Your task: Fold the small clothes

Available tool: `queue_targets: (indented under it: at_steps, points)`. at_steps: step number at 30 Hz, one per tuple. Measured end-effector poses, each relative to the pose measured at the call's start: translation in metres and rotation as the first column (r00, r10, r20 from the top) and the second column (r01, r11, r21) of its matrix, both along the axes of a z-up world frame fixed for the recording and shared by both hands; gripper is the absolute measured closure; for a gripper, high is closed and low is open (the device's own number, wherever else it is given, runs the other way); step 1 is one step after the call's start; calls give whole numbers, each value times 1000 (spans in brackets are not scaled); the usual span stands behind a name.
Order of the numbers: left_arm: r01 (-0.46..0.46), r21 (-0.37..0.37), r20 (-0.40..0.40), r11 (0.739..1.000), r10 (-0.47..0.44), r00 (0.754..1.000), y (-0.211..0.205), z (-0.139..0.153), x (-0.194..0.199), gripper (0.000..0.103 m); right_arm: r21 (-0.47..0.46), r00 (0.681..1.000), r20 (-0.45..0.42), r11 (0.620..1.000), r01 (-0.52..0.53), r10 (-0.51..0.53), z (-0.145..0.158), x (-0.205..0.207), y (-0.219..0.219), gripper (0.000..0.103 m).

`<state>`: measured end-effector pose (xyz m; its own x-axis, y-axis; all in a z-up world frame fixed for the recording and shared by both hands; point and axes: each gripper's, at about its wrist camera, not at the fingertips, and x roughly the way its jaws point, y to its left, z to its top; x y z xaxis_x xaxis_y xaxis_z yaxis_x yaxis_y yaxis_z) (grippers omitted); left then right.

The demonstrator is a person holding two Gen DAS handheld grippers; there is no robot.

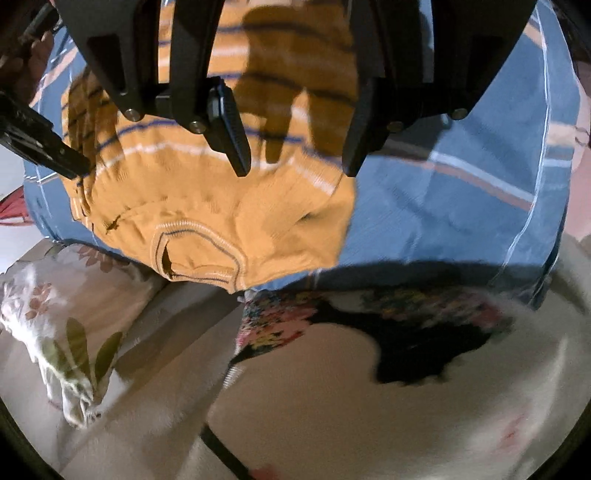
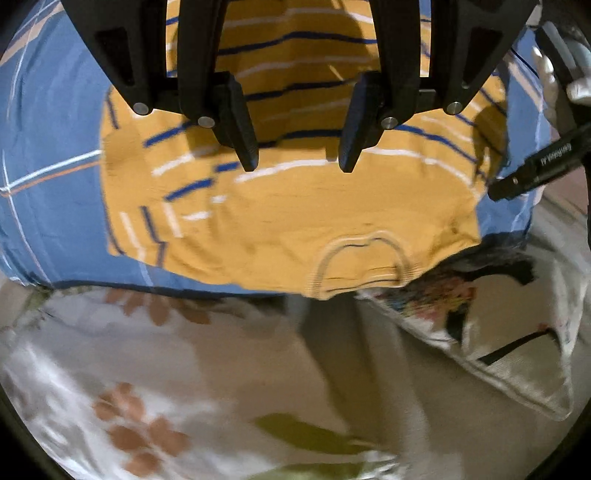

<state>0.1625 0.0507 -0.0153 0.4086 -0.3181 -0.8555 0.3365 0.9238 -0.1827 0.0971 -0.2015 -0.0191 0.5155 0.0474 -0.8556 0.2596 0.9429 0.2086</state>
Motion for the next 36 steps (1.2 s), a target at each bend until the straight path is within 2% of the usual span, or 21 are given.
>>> queue_targets:
  at_steps: [5, 10, 12, 17, 21, 25, 28, 30, 31, 32, 35, 36]
  points:
    - [-72, -25, -30, 997, 71, 997, 42, -7, -17, 53, 74, 992, 20, 990, -124, 123, 15, 23, 36, 51]
    - [-115, -64, -103, 991, 108, 989, 70, -28, -33, 53, 223, 957, -26, 935, -275, 287, 11, 58, 93, 48]
    - [-128, -79, -129, 989, 117, 985, 78, -36, -41, 53, 231, 947, -43, 926, -299, 317, 7, 67, 112, 48]
    - [-150, -145, -197, 978, 120, 973, 84, -53, -52, 53, 203, 917, -125, 915, -350, 378, -13, 91, 158, 48]
    - [-171, -235, -251, 957, 110, 962, 87, -63, -58, 53, 121, 910, -184, 928, -354, 371, -25, 108, 177, 48]
    - [-196, -326, -299, 925, 96, 949, 86, -72, -62, 53, 101, 903, -231, 932, -347, 362, -38, 123, 190, 37]
    - [-214, -348, -314, 913, 101, 944, 82, -79, -64, 53, 77, 888, -273, 929, -362, 369, -49, 131, 201, 31]
    - [-218, -361, -306, 907, 105, 946, 80, -78, -66, 58, 52, 879, -304, 928, -369, 367, -55, 136, 209, 28]
    - [-212, -374, -304, 903, 97, 948, 79, -78, -67, 66, 38, 870, -327, 925, -377, 368, -59, 139, 213, 25]
    - [-207, -385, -311, 900, 84, 947, 76, -79, -68, 79, 16, 862, -349, 922, -388, 369, -62, 142, 217, 24]
    - [-208, -374, -303, 904, 93, 948, 65, -79, -68, 83, -57, 822, -416, 891, -451, 390, -71, 146, 236, 15]
    - [-209, -375, -302, 903, 94, 949, 63, -78, -68, 86, -89, 806, -439, 874, -478, 396, -74, 146, 243, 15]
